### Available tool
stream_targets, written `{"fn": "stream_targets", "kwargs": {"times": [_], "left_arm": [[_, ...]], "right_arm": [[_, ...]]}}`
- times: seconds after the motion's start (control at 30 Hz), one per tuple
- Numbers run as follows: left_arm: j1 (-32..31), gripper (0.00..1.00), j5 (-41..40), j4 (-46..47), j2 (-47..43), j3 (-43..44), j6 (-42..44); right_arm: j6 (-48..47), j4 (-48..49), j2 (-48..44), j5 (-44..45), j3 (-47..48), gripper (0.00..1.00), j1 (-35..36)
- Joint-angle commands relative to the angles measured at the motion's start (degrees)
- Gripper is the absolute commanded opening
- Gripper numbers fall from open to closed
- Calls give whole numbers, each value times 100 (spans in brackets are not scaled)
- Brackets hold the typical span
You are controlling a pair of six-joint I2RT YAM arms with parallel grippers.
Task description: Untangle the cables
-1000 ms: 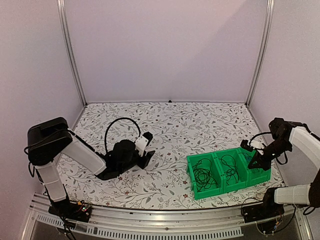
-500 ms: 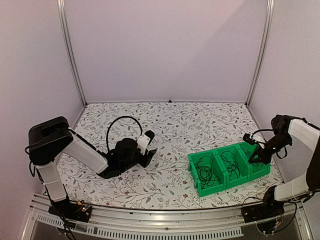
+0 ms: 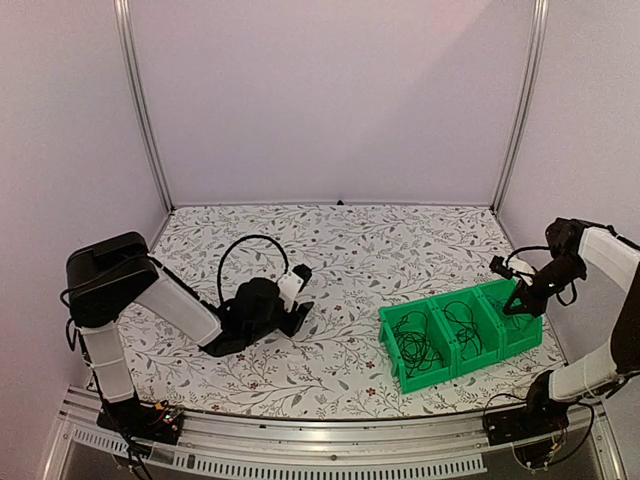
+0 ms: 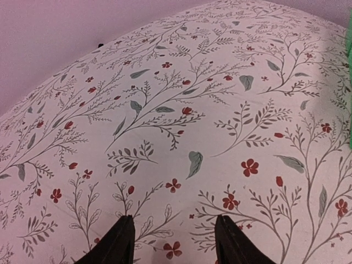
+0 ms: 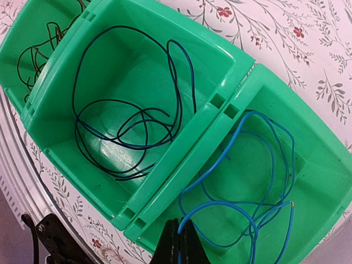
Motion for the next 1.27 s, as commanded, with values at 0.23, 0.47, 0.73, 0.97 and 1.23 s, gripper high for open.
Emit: {"fn": "stream_targets", "kwargs": {"times": [0.23, 0.47, 0.73, 0.97, 1.23], "left_arm": [[125, 49, -32, -212, -101, 139, 228], [237, 53, -473, -1705, -914, 510, 125], [713, 77, -567, -4838, -1628, 1988, -879], [1501, 100, 116, -5910, -2546, 2976, -1295], [1722, 100, -506, -6323, -3091, 3265, -1388]], "right_arm": [[338, 112, 666, -25, 541, 44, -93], [464, 229, -124, 162, 1451, 79, -95], [2212, 1978, 844, -112, 2849, 99, 162], [4172, 4861, 560, 318, 2444, 99, 995], [4998, 5442, 338, -99, 2067, 99, 1175]]}}
